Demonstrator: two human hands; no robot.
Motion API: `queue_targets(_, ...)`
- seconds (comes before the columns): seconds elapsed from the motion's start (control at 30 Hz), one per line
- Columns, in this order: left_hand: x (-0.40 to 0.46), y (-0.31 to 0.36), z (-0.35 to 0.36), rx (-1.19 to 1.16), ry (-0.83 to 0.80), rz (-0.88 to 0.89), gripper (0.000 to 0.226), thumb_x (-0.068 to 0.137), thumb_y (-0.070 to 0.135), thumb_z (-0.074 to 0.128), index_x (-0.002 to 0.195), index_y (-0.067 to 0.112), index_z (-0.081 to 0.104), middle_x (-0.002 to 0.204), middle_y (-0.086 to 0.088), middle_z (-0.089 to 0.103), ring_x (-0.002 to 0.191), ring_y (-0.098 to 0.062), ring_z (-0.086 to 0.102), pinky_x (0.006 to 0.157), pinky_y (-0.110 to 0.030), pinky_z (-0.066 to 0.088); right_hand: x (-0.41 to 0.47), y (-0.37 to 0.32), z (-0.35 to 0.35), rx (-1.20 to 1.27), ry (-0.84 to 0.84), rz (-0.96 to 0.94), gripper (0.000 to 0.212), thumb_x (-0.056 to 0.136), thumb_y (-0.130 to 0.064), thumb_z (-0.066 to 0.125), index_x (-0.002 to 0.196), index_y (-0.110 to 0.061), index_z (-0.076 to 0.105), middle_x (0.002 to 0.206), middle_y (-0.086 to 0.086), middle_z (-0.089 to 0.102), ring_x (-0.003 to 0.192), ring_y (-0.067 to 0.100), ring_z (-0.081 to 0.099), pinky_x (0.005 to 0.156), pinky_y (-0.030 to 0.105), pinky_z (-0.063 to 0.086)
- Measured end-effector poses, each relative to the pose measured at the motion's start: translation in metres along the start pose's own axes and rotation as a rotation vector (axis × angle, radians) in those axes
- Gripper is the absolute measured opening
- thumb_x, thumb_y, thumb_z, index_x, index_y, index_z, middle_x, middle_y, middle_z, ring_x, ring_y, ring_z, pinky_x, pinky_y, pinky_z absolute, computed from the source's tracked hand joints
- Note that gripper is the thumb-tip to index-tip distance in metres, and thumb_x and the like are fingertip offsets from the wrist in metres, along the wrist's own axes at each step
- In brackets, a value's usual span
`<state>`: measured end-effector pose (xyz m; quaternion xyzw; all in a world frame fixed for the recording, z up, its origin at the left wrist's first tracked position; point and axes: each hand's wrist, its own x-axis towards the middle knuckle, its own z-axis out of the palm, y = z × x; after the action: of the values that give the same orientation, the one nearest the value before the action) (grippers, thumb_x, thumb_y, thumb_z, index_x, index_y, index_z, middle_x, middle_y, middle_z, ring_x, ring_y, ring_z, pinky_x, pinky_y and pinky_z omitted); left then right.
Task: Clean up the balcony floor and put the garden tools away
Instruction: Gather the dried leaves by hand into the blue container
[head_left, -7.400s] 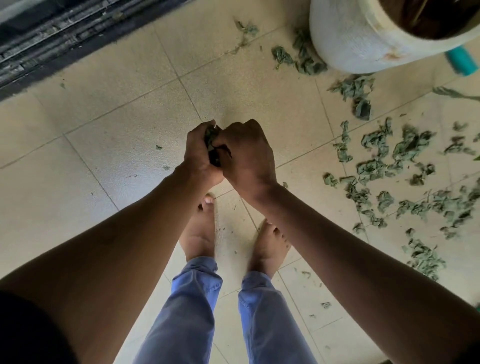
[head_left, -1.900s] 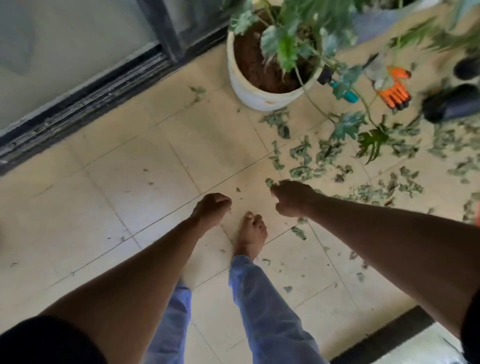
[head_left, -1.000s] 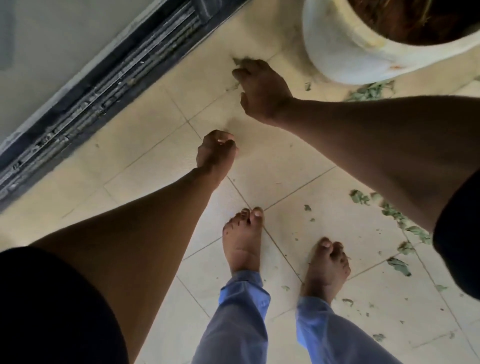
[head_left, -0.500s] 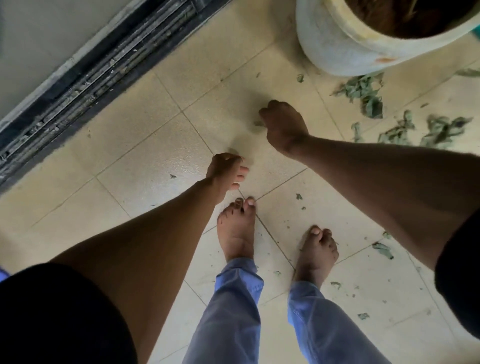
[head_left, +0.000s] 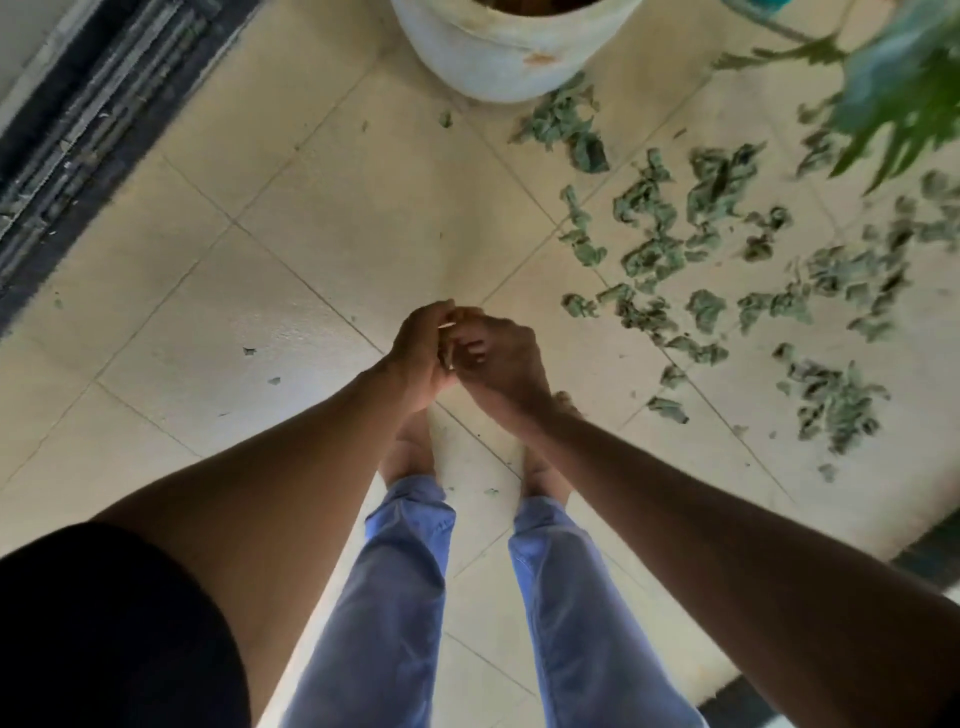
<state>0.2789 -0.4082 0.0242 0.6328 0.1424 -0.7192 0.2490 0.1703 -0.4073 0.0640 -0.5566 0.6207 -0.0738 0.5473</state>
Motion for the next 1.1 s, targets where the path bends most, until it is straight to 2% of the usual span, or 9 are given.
queue_targets(0.13,0.003,-0.024,0.017,0.077,0.034,-0.014,0.023,0.101,0.022,0.047,0.088,0.012,0.063,0.073,-0.006,0.066,0.069,-0.02,0.066,0.052,-0.021,0.05,-0.021,0.019,-0.021,-0.131,0.129,-0.054,0.036,0.073,-0.018,0.05,0.095,-0.024,0.077,0.093,-0.005,0.078,0.083,0.017,0.072,0.074,0.033,0.058)
queue_targets(0.27,0.001,-0.035,0.039,0.007,-0.01,-0.08,0.029,0.104,0.019,0.043,0.078,0.013,0.053,0.066,-0.002,0.047,0.053,-0.013,0.044,0.047,-0.018,0.041,-0.018,0.055,-0.058,-0.3,0.277,0.033,0.036,0.085,-0.008,0.054,0.107,-0.028,0.074,0.11,-0.007,0.075,0.093,0.017,0.07,0.079,0.031,0.058)
queue_targets(0.37,0.007,-0.042,0.048,0.036,-0.053,-0.129,0.031,0.105,0.019,0.048,0.08,0.008,0.061,0.062,-0.004,0.057,0.05,-0.012,0.052,0.046,-0.018,0.044,-0.006,0.103,-0.088,-0.476,0.357,0.12,0.041,0.09,-0.003,0.055,0.12,-0.028,0.068,0.125,-0.002,0.066,0.111,0.018,0.062,0.078,0.026,0.052)
queue_targets(0.5,0.018,-0.055,0.055,0.062,-0.165,-0.152,0.029,0.106,0.02,0.048,0.087,0.006,0.066,0.07,-0.005,0.066,0.05,-0.006,0.055,0.044,-0.014,0.043,0.014,0.163,-0.125,-0.837,0.292,0.127,0.053,0.087,0.001,0.056,0.134,-0.022,0.053,0.132,0.013,0.051,0.117,0.035,0.049,0.08,0.046,0.056)
queue_targets(0.67,0.034,-0.069,0.057,0.091,-0.172,-0.197,0.031,0.105,0.024,0.048,0.087,0.008,0.068,0.072,-0.005,0.067,0.049,-0.003,0.055,0.044,-0.012,0.043,0.04,0.193,-0.137,-1.026,0.166,-0.061,0.057,0.087,0.003,0.059,0.138,-0.019,0.043,0.124,0.02,0.048,0.107,0.041,0.051,0.076,0.048,0.05)
queue_targets(0.73,0.038,-0.074,0.058,0.078,-0.13,-0.204,0.033,0.105,0.026,0.049,0.087,0.007,0.069,0.074,-0.006,0.067,0.052,-0.006,0.058,0.046,-0.014,0.046,0.047,0.196,-0.134,-0.952,0.167,-0.052,0.051,0.092,0.001,0.053,0.138,-0.02,0.045,0.122,0.018,0.048,0.104,0.038,0.051,0.072,0.045,0.05)
queue_targets(0.87,0.038,-0.083,0.061,0.053,-0.078,-0.184,0.032,0.104,0.026,0.05,0.092,0.004,0.07,0.076,-0.012,0.069,0.061,-0.016,0.066,0.053,-0.022,0.055,0.047,0.196,-0.137,-0.692,0.228,0.067,0.042,0.094,0.004,0.051,0.127,-0.018,0.065,0.121,0.014,0.056,0.107,0.034,0.056,0.082,0.038,0.052)
queue_targets(1.03,0.027,-0.081,0.072,0.069,-0.052,-0.157,0.035,0.106,0.026,0.047,0.103,0.0,0.07,0.085,-0.015,0.07,0.079,-0.024,0.069,0.066,-0.029,0.062,0.018,0.169,-0.146,-0.241,0.367,0.165,0.024,0.085,0.001,0.062,0.092,-0.017,0.077,0.092,-0.004,0.072,0.087,0.014,0.066,0.07,0.013,0.048)
queue_targets(1.1,0.022,-0.081,0.078,0.083,-0.047,-0.139,0.036,0.107,0.026,0.046,0.109,-0.001,0.07,0.091,-0.016,0.072,0.087,-0.026,0.07,0.073,-0.032,0.063,-0.001,0.151,-0.15,0.026,0.329,0.211,0.019,0.085,-0.001,0.07,0.091,-0.017,0.077,0.084,-0.007,0.073,0.077,0.01,0.07,0.069,0.016,0.054)
